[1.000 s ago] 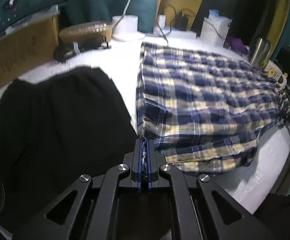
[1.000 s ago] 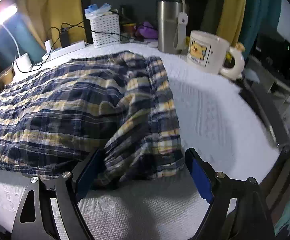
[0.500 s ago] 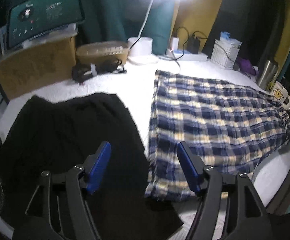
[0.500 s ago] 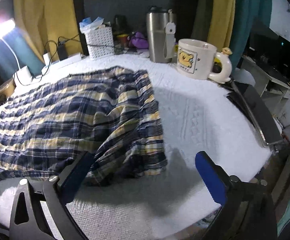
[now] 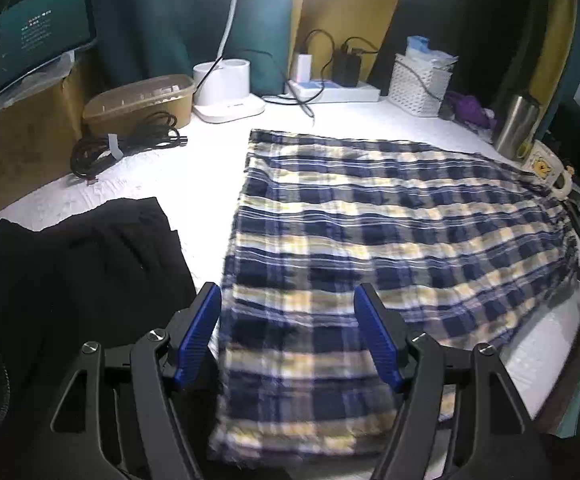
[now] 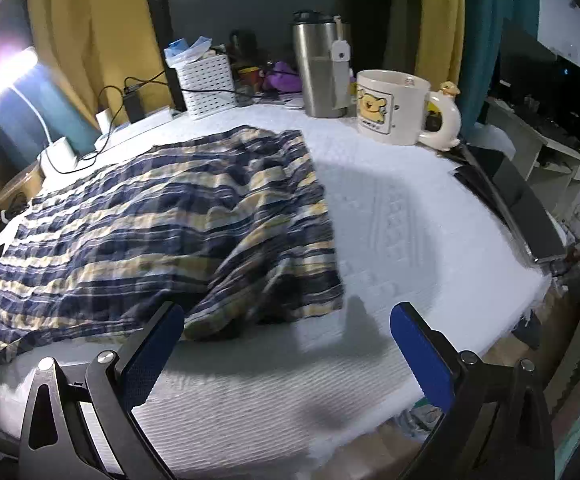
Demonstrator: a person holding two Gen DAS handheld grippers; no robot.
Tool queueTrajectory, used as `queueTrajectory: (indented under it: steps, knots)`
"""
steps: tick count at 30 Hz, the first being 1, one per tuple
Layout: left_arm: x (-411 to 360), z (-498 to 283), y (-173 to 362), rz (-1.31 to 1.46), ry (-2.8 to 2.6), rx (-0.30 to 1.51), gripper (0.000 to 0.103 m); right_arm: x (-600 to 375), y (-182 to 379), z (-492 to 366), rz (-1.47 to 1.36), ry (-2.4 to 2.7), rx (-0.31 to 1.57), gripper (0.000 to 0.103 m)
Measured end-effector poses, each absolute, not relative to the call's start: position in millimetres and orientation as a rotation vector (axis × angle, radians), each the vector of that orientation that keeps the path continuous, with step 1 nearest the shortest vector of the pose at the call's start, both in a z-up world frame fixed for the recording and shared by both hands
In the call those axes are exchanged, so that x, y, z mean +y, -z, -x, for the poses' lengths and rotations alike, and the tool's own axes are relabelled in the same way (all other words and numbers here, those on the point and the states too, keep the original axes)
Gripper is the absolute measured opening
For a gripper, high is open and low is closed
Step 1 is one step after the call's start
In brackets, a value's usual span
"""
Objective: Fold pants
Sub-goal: 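Open the left gripper and smooth the pants with both open grippers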
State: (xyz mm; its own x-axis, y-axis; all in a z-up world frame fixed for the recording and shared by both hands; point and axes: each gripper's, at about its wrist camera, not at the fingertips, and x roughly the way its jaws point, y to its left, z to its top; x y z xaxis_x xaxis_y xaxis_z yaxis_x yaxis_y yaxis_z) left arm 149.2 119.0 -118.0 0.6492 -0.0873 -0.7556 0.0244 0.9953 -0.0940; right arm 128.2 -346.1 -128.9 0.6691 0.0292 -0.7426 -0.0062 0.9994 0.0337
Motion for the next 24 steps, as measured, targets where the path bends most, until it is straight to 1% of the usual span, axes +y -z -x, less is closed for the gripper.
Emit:
queueTrajectory:
  steps: [7, 13, 17, 24]
  knots:
    - [140.7, -162.7, 123.9, 0.083, 0.039, 0.879, 0.069, -321.8, 138.6, -128.6, -0.063, -0.071, 0.876, 0.103]
    - [150.4, -161.0, 127.2, 0.105, 0.039, 0.884, 0.069, -306.2, 149.8, -136.4, -0.195, -0.180, 0.941, 0.103]
    - [155.7, -158.4, 128.6, 0.123, 0.032, 0.887, 0.069, -304.3, 149.9, -145.8, -0.199, -0.170, 0.933, 0.103]
    - [168.1, -157.2, 128.9, 0.160, 0.004, 0.886, 0.069, -322.9, 148.4, -177.9, -0.345, -0.151, 0.900, 0.103]
